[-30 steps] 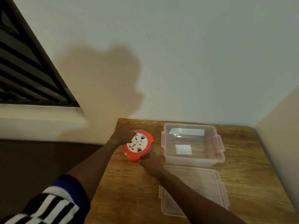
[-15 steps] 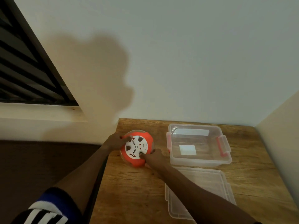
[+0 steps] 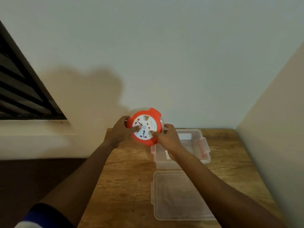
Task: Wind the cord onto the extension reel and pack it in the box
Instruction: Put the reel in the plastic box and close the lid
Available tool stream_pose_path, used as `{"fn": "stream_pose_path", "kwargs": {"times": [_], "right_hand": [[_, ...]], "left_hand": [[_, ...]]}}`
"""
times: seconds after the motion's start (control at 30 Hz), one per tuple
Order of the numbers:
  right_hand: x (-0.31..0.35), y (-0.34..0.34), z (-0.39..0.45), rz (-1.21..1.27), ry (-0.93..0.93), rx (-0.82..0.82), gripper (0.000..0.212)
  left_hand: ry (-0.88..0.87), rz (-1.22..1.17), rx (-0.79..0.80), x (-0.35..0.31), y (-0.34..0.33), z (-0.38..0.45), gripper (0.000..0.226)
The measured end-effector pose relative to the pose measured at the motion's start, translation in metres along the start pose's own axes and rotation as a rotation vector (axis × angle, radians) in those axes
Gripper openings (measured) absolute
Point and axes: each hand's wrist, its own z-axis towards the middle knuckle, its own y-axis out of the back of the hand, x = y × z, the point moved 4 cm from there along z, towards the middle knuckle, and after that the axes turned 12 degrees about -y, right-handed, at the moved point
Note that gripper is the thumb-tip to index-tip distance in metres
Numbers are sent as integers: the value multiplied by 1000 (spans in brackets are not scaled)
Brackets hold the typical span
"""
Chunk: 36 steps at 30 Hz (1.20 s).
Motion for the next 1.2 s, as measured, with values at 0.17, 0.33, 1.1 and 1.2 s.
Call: {"fn": "stream_pose_path", "kwargs": {"times": [0.17, 0.33, 1.1, 1.2], "right_hand": [[-6, 82, 13, -14, -63, -125, 66], [-25, 143, 20, -86, -98, -215, 59], [-81, 160, 57, -1114, 69, -329, 53], [-86, 157, 60, -1136, 56, -312, 52]], "left_hand": [[-57, 60, 24, -45, -73, 17, 70], [70, -23, 95, -51, -138, 13, 74], [485, 42, 270, -8, -209, -37, 62], [478, 58, 299, -7, -208, -37, 64]]}}
